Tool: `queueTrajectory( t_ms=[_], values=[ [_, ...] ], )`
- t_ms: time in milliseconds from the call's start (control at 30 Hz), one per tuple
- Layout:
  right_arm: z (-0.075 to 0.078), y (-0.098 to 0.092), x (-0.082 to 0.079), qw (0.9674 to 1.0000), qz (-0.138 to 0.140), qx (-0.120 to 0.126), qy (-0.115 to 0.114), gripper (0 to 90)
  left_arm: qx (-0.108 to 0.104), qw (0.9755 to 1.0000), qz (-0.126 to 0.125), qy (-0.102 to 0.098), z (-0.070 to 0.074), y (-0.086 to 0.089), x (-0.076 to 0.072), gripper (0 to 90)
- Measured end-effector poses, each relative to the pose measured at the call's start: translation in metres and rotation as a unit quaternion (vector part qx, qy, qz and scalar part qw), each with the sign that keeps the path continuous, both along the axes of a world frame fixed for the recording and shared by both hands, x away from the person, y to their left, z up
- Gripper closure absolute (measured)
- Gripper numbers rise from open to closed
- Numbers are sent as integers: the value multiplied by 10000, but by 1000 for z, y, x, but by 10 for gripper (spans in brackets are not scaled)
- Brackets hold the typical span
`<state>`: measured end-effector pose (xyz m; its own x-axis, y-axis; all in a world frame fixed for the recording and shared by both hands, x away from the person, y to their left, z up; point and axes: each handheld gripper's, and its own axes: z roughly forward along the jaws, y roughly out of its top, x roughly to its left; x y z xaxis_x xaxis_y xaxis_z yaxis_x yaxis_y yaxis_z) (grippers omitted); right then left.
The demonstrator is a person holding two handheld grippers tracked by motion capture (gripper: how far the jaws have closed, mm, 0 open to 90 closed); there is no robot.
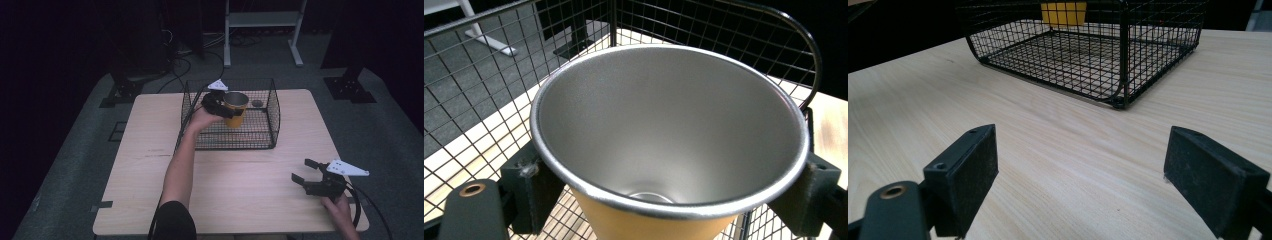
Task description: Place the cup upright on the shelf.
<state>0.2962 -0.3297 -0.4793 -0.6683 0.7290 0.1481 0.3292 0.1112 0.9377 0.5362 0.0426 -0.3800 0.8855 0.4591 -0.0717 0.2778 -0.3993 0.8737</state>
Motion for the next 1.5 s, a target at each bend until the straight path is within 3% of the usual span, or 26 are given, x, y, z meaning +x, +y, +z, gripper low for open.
queueTrajectory(
  t_ms=[367, 767, 867, 933, 1200, 1500],
  values=[
    [0, -1, 0, 10000, 2, 43, -10, 130, 287, 9996, -10, 69, -7, -8, 6, 144],
    [0, -1, 0, 10000, 17, 60, -12, 130, 380, 9989, -195, 210, -13, -25, 13, 143],
    [0, -2, 0, 10000, 23, 71, -10, 130, 494, 9984, -167, 230, -15, -26, 14, 142],
    [0, -2, 0, 10000, 30, 88, -11, 130, 447, 9986, -154, 256, -17, -26, 16, 142],
    [0, -2, 0, 9999, 22, 103, -8, 131, 724, 9964, -251, 372, -28, -36, 18, 127],
    [0, -3, 1, 9999, 29, 149, 15, 130, 882, 9953, -277, 299, -27, -39, 16, 124]
  ],
)
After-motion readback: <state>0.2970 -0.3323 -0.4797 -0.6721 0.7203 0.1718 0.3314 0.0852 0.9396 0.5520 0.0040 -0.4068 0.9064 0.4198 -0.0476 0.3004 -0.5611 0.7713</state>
